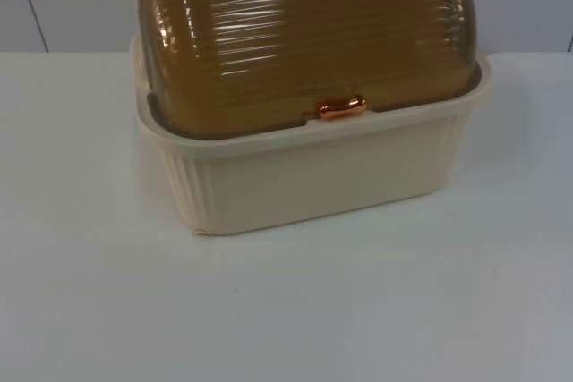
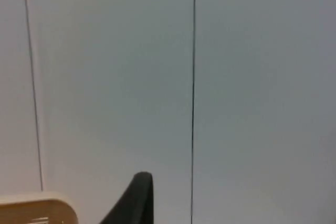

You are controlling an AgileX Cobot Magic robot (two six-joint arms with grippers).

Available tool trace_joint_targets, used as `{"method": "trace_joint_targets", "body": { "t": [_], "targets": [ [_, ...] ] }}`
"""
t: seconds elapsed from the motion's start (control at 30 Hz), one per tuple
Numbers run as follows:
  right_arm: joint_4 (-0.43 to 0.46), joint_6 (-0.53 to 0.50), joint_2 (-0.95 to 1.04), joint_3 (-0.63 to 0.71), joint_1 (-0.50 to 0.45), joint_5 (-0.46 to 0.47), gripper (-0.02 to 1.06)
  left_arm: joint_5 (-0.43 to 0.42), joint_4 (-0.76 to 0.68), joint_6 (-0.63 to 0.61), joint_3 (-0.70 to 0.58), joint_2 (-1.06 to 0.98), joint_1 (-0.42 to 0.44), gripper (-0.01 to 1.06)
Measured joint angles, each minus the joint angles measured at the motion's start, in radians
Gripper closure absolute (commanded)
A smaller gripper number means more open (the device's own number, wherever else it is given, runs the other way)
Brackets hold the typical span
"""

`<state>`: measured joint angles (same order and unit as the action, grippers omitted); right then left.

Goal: Open the box lid with the left hand, place the block into the box with the right hand, then close the box lid with the left hand.

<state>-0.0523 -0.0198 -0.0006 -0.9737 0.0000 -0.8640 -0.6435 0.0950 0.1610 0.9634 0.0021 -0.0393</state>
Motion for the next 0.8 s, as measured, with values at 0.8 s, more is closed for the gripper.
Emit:
{"method": "trace_joint_targets", "body": {
  "t": [0.8],
  "targets": [
    [-0.018, -0.017, 0.0, 0.075, 0.069, -0.168, 0.0, -0.109, 0.017, -0.001, -0.177, 0.0, 0.006, 0.0]
  ]
}}
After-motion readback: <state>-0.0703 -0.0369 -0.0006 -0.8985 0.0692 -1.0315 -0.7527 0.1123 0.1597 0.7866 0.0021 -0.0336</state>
